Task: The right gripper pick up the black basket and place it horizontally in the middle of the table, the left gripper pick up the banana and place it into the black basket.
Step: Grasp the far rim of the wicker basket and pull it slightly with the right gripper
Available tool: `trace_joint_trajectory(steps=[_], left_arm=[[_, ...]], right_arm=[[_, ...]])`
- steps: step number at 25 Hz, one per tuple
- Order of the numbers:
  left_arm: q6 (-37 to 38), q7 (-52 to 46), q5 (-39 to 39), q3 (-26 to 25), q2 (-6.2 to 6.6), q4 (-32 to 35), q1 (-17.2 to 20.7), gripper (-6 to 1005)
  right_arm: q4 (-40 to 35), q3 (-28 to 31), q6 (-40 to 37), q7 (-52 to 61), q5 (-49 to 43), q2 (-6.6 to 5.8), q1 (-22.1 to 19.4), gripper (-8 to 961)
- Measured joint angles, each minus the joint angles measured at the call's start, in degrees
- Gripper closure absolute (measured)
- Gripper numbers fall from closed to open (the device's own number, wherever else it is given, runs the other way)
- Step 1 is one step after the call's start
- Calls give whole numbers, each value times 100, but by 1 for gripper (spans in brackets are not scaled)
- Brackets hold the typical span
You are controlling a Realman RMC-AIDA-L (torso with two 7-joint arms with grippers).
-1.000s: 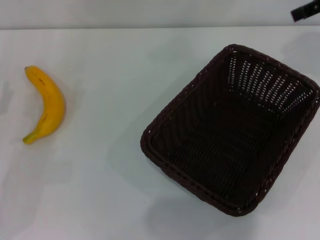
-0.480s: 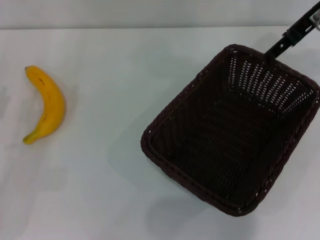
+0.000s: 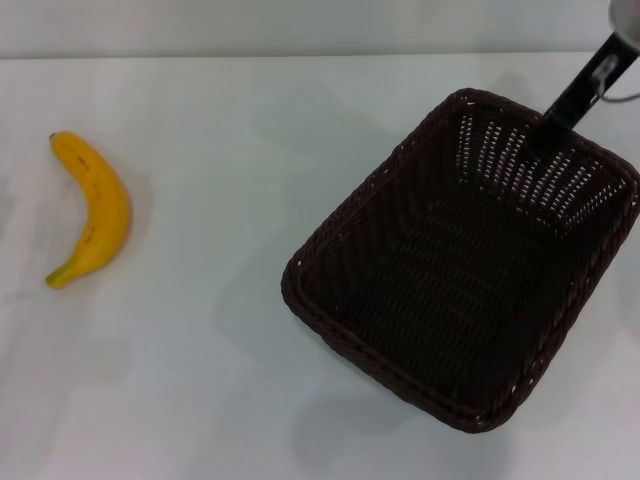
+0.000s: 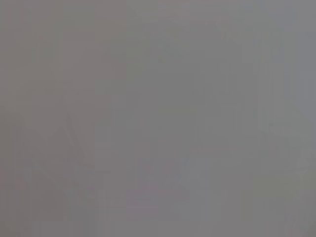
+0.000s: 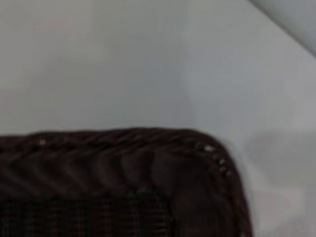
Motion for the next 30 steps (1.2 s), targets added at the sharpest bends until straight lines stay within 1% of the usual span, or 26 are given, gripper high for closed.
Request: trace_joint_trajectory(steps=[3, 4, 9, 10, 14, 17, 20, 25, 30], left_arm=[[16, 2, 0, -1, 0, 0, -6, 135], [24, 2, 0, -2, 0, 0, -11, 135], [32, 4, 0, 0, -2, 0, -16, 135], [33, 3, 0, 1, -5, -1, -17, 135], [36, -13, -1, 1, -12, -1, -18, 135], [36, -13, -1, 1, -19, -7, -22, 135], [36, -23, -1, 1, -21, -18, -35, 135], [32, -27, 2, 1, -28, -38, -47, 135], [-6, -27, 12, 1, -29, -53, -41, 135]], right_arm=[[211, -246, -216, -43, -50, 68, 37, 99], [222, -316, -277, -43, -91, 109, 37, 99], [279, -395, -429, -23, -360, 203, 48, 100], [284, -416, -433, -22, -426, 240, 48, 100], [372, -515, -380, -50, -484, 316, 67, 100], [365, -552, -365, -66, -488, 358, 82, 122], [302, -571, -302, -78, -490, 363, 76, 145], [285, -590, -93, -84, -488, 347, 127, 255], [170, -612, 57, 17, -630, 407, 187, 480]])
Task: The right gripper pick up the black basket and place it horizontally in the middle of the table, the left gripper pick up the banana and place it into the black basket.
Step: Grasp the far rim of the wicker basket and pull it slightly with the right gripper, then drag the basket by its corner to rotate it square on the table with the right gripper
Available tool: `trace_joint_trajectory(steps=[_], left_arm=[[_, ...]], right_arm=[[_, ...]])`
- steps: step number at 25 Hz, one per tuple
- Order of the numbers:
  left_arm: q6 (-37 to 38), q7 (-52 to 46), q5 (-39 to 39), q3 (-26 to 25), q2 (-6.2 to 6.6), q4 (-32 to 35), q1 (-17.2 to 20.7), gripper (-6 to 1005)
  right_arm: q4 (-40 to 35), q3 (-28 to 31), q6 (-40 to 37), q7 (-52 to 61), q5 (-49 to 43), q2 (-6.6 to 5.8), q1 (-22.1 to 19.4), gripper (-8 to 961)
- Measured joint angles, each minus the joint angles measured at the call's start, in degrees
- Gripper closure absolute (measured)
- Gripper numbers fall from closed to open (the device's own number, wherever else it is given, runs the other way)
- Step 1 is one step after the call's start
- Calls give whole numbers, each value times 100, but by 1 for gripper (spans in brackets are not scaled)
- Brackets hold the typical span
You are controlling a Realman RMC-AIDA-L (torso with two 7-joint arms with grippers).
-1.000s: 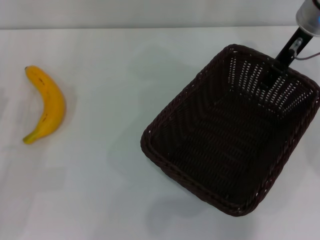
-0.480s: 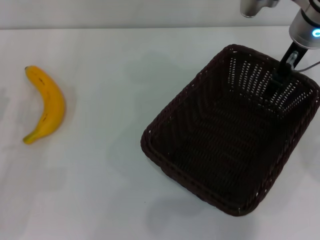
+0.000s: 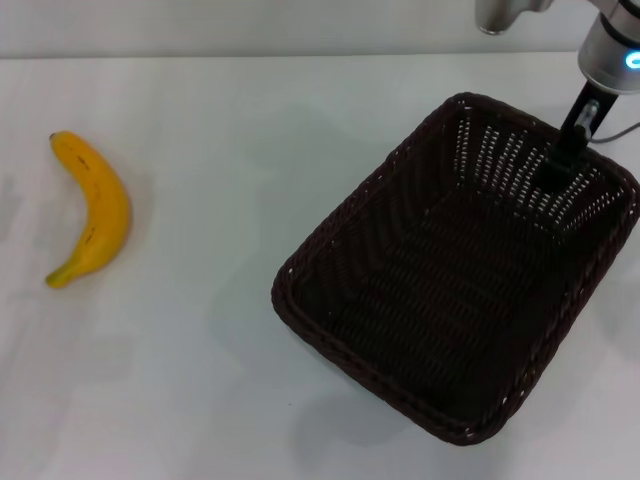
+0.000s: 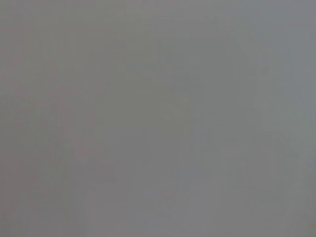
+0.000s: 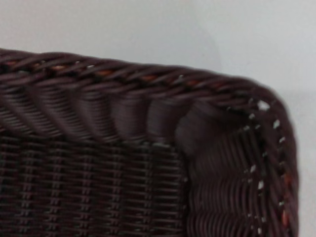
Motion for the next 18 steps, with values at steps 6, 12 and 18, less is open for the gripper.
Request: trace_joint_trajectory(steps=[6, 12, 18], left_arm=[[-1, 0, 21, 0, -7, -1, -5, 135], [9, -59, 9, -25, -7, -9, 24, 135], [30, -202, 7, -48, 7, 26, -21, 135]], right_arm=[[-232, 54, -28, 109, 31, 23, 34, 706], [-259, 210, -117, 518, 55, -51, 39, 722], [-268, 724, 190, 1146, 31, -314, -124, 737]])
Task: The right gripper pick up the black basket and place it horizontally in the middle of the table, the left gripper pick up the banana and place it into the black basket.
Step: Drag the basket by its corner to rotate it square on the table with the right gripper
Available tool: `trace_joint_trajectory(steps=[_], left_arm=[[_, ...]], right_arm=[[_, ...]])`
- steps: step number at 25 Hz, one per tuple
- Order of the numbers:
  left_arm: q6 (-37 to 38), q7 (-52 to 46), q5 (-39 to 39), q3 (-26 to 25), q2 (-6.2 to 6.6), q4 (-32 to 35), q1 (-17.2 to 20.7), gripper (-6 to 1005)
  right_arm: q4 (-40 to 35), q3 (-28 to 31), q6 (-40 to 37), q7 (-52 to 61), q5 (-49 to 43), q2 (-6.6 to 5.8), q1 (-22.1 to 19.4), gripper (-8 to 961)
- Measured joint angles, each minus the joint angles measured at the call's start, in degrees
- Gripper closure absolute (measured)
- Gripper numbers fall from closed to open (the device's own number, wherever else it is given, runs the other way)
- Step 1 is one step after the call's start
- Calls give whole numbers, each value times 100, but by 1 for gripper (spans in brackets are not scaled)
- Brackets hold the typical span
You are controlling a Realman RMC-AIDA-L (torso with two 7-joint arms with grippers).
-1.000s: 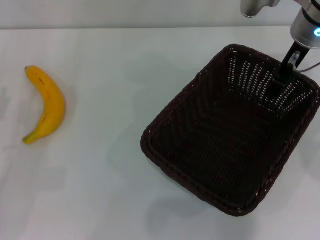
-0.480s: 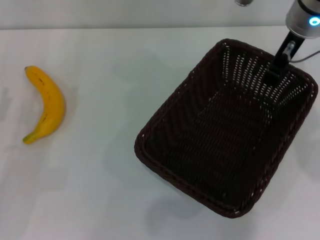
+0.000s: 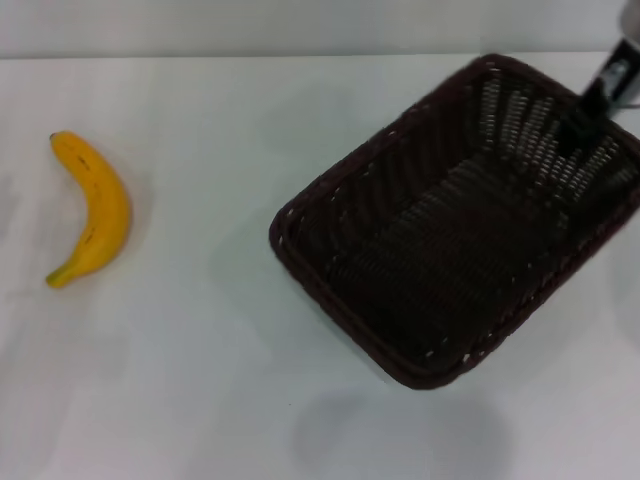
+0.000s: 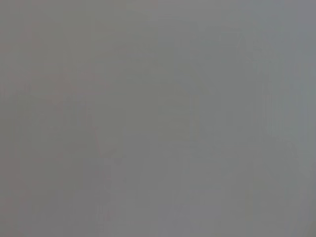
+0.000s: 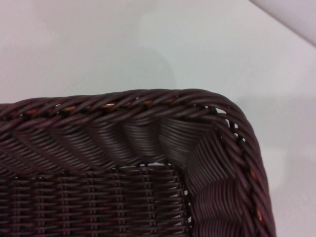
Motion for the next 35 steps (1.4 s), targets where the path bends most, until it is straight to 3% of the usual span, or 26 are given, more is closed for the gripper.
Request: trace_joint_trajectory(steps=[5, 9, 19, 26, 35], left_arm=[[118, 29, 21, 13, 46, 25, -71, 135], [300, 32, 19, 7, 56, 156, -116, 135], [658, -1, 33, 35, 182, 239, -290, 135], [620, -38, 37, 40, 192, 357, -241, 135], [618, -95, 192, 48, 188, 374, -274, 135]], right_arm=[[-48, 455, 328, 575, 20, -224, -315, 762], [-407, 956, 575, 900, 35, -276, -706, 779], [-1634, 1251, 998, 1510, 979, 58, -1635, 804], [-2317, 1156, 1074, 1809, 1402, 333, -2189, 806], [-2773, 1034, 1061, 2003, 1777, 401, -2767, 808]])
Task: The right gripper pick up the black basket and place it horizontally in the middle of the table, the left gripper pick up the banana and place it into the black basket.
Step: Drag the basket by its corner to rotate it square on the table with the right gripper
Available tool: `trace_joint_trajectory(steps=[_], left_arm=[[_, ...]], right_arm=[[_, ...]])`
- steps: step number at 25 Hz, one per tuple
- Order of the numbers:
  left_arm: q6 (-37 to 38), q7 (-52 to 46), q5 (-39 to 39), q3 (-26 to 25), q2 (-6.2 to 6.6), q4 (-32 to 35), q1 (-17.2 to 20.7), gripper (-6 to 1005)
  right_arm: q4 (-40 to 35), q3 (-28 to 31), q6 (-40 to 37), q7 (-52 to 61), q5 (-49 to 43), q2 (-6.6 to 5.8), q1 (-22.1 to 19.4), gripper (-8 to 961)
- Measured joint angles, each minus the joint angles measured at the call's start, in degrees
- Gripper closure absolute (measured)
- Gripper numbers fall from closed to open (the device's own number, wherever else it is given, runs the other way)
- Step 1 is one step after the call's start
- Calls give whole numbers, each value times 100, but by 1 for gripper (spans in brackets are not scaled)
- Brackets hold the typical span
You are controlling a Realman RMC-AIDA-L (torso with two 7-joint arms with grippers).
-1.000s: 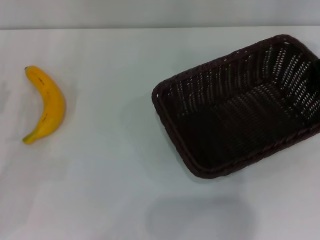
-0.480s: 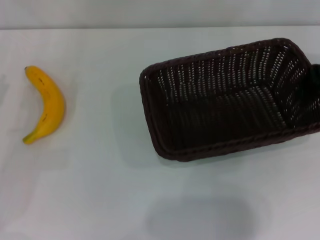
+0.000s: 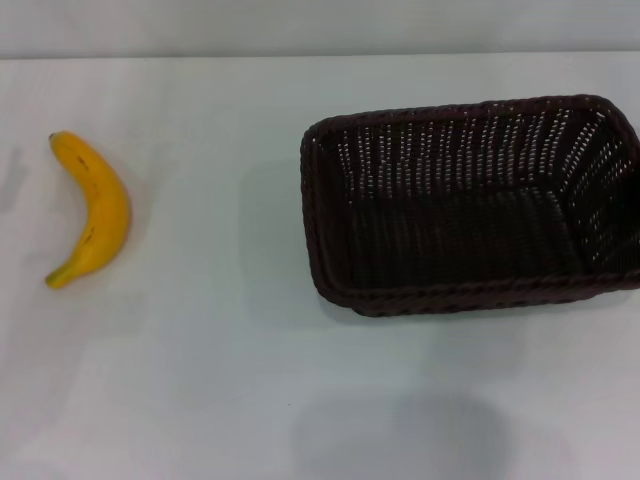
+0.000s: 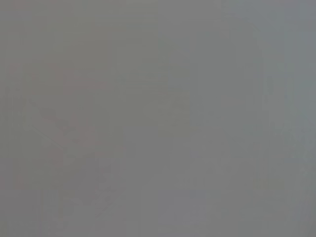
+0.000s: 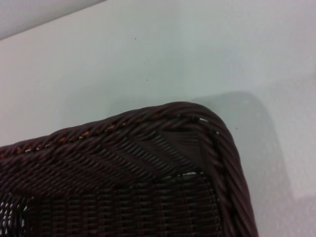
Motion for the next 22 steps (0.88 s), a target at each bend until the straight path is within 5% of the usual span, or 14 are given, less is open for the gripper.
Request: trace_joint_trajectory(steps=[14, 22], left_arm=[[-33, -25, 76, 0, -108, 73, -11, 135], [-78, -141, 82, -2, -125, 74, 48, 135]], right_arm=[[452, -755, 75, -139, 887, -208, -210, 794], [432, -773, 116, -166, 1010, -510, -209, 710]])
